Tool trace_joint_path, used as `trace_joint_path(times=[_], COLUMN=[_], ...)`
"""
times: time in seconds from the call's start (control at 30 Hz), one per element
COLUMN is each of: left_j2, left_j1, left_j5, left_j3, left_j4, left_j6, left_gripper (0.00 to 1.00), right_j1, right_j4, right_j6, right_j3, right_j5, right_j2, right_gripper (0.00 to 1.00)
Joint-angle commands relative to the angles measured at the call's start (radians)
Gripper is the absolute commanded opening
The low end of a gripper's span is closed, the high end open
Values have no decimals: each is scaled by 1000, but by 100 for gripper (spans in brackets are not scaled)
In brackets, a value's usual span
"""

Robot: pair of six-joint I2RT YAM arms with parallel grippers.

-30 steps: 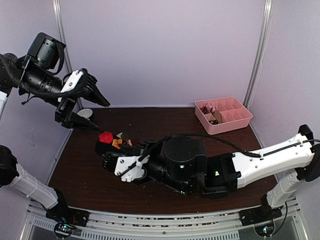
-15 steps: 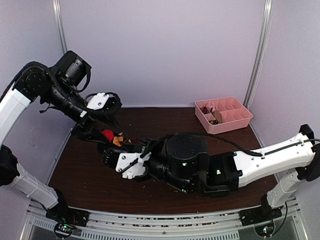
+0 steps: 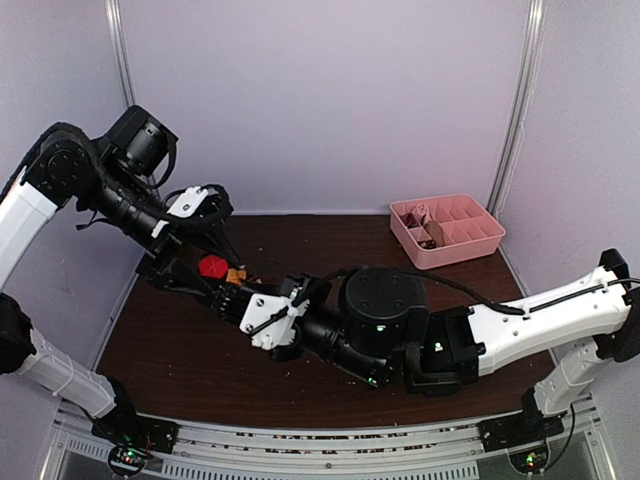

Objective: Roll the socks
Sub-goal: Pass from the right arm to the left

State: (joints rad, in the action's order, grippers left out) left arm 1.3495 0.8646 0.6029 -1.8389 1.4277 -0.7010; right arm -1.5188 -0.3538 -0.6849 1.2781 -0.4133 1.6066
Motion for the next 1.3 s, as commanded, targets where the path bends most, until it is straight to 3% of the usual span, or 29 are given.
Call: trace_joint_path(times=[0.0,0.3,0.4,0.47,0.53,0.67,0.83,0.97,1.13,1.27], left_j2=[-16,-57,-66,-59,-45,-27,-60,-70,-20,41], left_j1=[-6,-6,-5,-5,-6,-6,-23,-71,-138,-213], left_j5=[56,-75,-83,-97,-132,-222,-318,-388,-483,-447], left_j3=[37,92,100,88,74,69,126,172,210,216], left_j4=[14,-63,-69,-69,-70,-95,-193,-260,-289,-274], left_j6=[15,-10,-31,-37,-31,-2,28,33,39,45], left_gripper=[60,51,38,18,0,0,0,0,0,0], right_j1=[6,6,7,12,22,55,116,235,483,744], right_j4=[-78,-54,-53,-37,-29,-10,63,166,482,763], right_j6=[13,71,104,138,187,306,469,661,936,1087], right_j3=[6,15,14,21,20,4,-48,-113,-76,32], right_j5=[12,59,78,95,108,119,80,69,20,57], right_j2=[-29,-24,-27,-19,-17,-27,-76,-154,-188,-107], right_gripper=[0,0,0,3,14,43,55,79,76,75])
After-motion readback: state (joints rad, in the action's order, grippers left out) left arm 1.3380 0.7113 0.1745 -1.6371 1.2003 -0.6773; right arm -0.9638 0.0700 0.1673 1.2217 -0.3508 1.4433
